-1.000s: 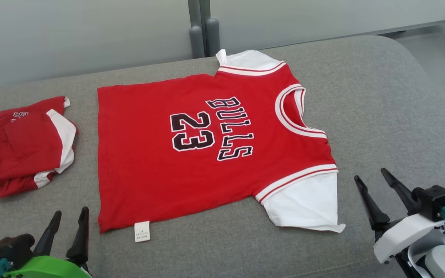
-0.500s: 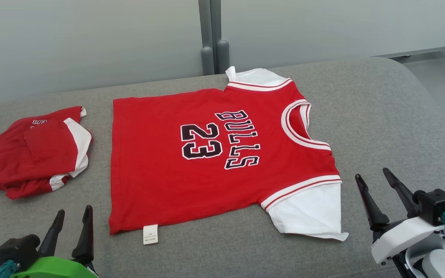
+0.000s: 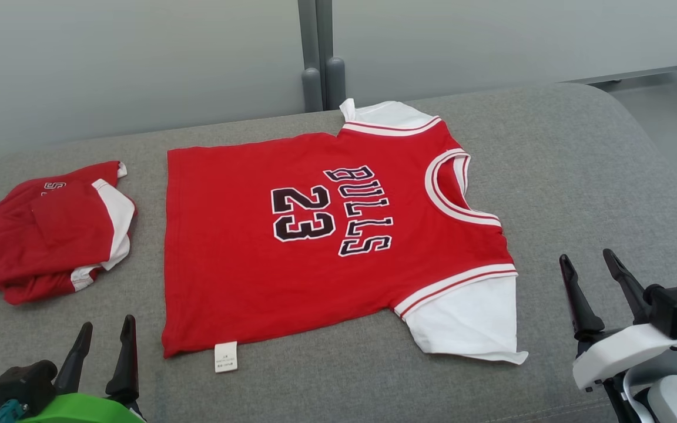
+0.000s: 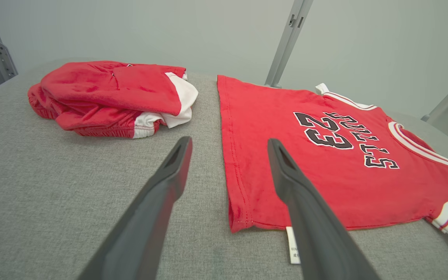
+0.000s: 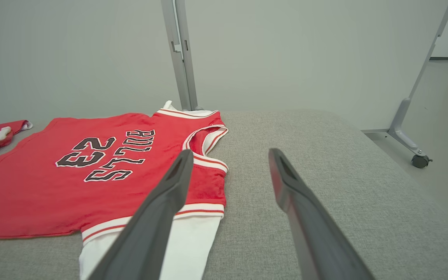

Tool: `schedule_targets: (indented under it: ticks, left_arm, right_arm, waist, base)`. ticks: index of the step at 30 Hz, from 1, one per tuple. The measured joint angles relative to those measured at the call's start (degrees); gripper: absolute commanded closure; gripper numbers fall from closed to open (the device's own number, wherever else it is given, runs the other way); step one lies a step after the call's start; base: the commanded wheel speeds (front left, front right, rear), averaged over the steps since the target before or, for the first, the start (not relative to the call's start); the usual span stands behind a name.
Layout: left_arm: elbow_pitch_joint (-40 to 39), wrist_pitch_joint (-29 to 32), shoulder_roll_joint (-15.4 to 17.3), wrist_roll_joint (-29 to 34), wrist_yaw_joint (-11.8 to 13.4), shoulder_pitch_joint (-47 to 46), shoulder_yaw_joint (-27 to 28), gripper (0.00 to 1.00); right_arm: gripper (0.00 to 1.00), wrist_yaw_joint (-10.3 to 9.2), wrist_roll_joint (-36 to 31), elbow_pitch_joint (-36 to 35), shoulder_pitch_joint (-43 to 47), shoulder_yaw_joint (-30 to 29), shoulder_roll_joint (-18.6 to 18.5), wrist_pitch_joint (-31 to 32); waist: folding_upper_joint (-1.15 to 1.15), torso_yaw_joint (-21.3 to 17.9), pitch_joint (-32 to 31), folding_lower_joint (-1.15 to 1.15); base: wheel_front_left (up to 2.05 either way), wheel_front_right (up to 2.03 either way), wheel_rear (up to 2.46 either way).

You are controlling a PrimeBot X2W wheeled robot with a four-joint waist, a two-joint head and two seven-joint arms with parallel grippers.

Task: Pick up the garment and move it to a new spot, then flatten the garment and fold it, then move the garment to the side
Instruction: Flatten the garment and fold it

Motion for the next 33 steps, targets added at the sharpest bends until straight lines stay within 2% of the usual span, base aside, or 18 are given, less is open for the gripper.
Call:
schedule_targets:
  ticks: [10,21,33]
  left_arm:
    - [2.42,-0.01,-1.37,1.08,-0.99,-0.67,-1.11,0.00]
    - [3.93,-0.02,-1.88,1.90,-1.51,-1.16,-0.54,0.00]
    - [4.45,-0.02,-2.71,2.27,-2.08,-1.19,-0.14,0.00]
  right_arm:
    - [0.00,0.00,-2.29,1.93,-1.70,-1.07,3.58,0.00]
    - [0.00,0.19,-4.47,3.11,-1.72,-2.38,3.94,-0.01]
    - [0.00,1.58,-5.52,3.81,-1.13,-3.64,5.24,-0.01]
  waist:
    - [0.00,0.28,-0.61,0.00]
    - [0.00,1.08,-1.06,0.00]
    - [0.00,1.21,-1.11,0.00]
  base:
    - [0.00,0.00,0.00]
    - [0.00,0.00,0.00]
    - [0.00,0.00,0.00]
